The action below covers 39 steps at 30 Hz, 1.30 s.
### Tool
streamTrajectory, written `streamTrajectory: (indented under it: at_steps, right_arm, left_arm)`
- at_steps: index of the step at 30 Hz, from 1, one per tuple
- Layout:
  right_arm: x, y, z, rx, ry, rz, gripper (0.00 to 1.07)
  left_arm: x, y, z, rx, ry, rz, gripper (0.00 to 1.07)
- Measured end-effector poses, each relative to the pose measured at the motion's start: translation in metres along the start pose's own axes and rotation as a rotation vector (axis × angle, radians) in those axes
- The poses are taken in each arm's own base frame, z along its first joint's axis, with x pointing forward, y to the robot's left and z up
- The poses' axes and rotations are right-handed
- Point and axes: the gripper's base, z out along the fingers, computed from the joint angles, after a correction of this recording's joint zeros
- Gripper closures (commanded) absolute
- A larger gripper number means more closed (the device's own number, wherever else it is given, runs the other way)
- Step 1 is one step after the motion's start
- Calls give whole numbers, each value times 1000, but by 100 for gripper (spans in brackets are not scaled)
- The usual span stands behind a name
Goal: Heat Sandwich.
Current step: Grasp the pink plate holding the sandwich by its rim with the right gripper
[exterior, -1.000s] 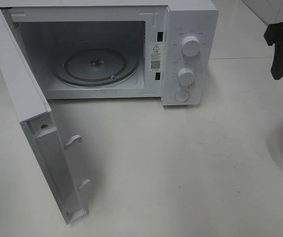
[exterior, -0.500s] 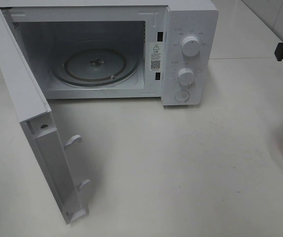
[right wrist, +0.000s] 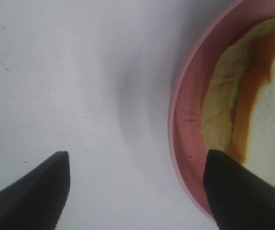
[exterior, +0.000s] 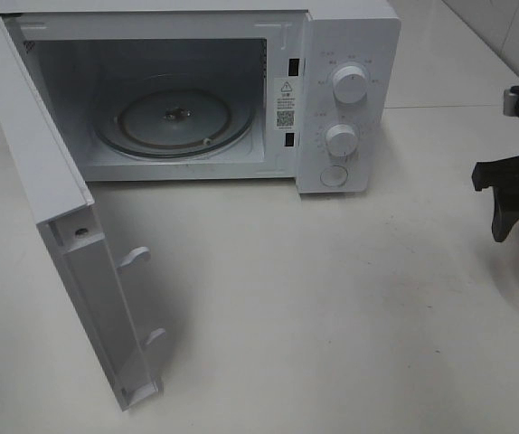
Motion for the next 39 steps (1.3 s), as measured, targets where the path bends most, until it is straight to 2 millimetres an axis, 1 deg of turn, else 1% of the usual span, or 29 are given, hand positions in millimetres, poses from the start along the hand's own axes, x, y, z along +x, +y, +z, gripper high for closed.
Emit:
streamTrajectory:
  at_steps: [2, 4, 7, 10, 11, 12, 15, 16, 20, 21, 22, 23, 27, 30, 34, 35, 36, 38, 39]
  right_arm:
    - [-1, -1, 4, 2, 5, 4, 31]
    - [-4, -3, 14, 3, 15, 23, 31]
    - [-6, -4, 18, 5, 18, 28, 32]
    - [-7, -4, 30, 17, 44, 20, 33]
    - [-7, -4, 30, 17, 44, 20, 33]
    - [-8, -3, 36, 20, 57, 17, 33]
    - [-10, -2, 46, 23, 64, 11, 33]
    - [-10, -2, 46, 23, 64, 11, 33]
    - [-12, -2, 62, 41, 88, -4, 33]
    - [-12, -2, 62, 41, 88, -4, 33]
    - [-12, -1, 69, 43, 105, -6, 34]
    - [-12, -1, 72, 43, 107, -9, 35]
    - [-13, 0, 79, 48, 106, -17, 38]
    - [-13, -1, 80, 57, 106, -20, 40]
    - [-15, -3, 83, 89, 105, -8, 47]
    - [-15, -3, 83, 89, 105, -8, 47]
    - [-15, -4, 83, 93, 103, -9, 53]
    - [-16, -4, 82, 97, 101, -3, 61]
    - [-16, -5, 82, 107, 101, -10, 72]
  left_arm:
    - [0, 0, 0, 0, 0, 0, 29]
    - [0, 0, 0, 0, 0, 0, 29]
    - [0, 0, 0, 0, 0, 0, 29]
    - [0, 0, 0, 0, 0, 0, 29]
    - [0, 0, 0, 0, 0, 0, 29]
    - [0, 0, 0, 0, 0, 0, 29]
    - [0, 0, 0, 0, 0, 0, 29]
    - [0, 0, 0, 0, 0, 0, 29]
    - [0, 0, 0, 0, 0, 0, 29]
    - [0, 0, 0, 0, 0, 0, 29]
    - [0, 0, 0, 0, 0, 0, 29]
    - [0, 0, 0, 0, 0, 0, 29]
    - [0, 0, 0, 0, 0, 0, 29]
    - [0, 0, 0, 0, 0, 0, 29]
    - [0, 0, 0, 0, 0, 0, 29]
    - [0, 0, 0, 0, 0, 0, 29]
    - [0, 0, 0, 0, 0, 0, 29]
    - [0, 0, 0, 0, 0, 0, 29]
    - [0, 0, 0, 0, 0, 0, 29]
